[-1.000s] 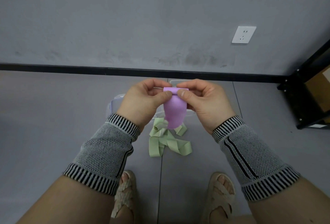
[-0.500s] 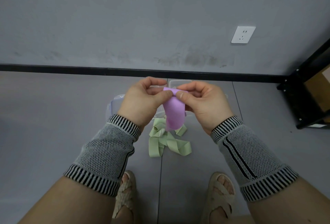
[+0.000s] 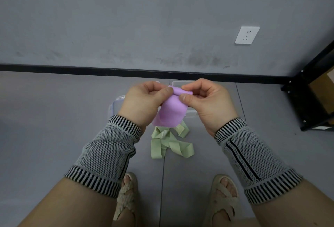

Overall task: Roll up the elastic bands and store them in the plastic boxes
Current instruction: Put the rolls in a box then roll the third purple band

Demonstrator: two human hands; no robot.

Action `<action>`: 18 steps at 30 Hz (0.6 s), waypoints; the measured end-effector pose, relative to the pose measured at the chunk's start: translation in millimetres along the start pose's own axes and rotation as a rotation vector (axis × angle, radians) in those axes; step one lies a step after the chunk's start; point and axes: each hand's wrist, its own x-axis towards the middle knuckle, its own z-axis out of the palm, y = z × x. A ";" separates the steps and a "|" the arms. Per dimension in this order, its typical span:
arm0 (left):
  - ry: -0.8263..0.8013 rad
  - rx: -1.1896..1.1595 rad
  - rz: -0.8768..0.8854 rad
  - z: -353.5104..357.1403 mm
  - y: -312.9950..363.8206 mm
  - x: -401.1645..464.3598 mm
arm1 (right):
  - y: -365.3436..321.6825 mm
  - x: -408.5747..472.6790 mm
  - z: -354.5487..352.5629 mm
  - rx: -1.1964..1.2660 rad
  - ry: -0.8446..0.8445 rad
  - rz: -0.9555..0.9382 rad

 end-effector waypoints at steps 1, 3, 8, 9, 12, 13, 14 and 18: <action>0.008 0.006 0.002 -0.5 -0.9 0.9 | -0.2 0.1 0.1 -0.003 -0.009 0.008; 0.012 0.004 0.007 -1.7 -1.6 1.8 | -0.4 0.4 -0.6 0.012 -0.025 0.037; -0.002 0.005 0.010 -2.6 -3.3 2.0 | -1.6 -0.1 -1.1 0.049 -0.011 0.063; -0.010 0.001 0.005 -2.4 -3.5 2.2 | -1.4 0.0 -1.3 0.020 0.006 0.038; -0.034 -0.044 -0.019 -1.4 -2.8 2.5 | -0.5 -0.1 -1.8 -0.050 0.038 -0.030; -0.037 -0.045 -0.020 -1.2 -2.7 2.4 | -0.5 -0.3 -1.4 -0.056 0.035 -0.041; -0.037 -0.043 -0.017 -1.2 -2.5 2.1 | -0.6 -0.8 -0.7 -0.057 0.026 -0.046; -0.042 -0.030 0.012 -1.5 -1.2 -0.1 | -0.8 0.1 0.2 -0.023 -0.013 -0.024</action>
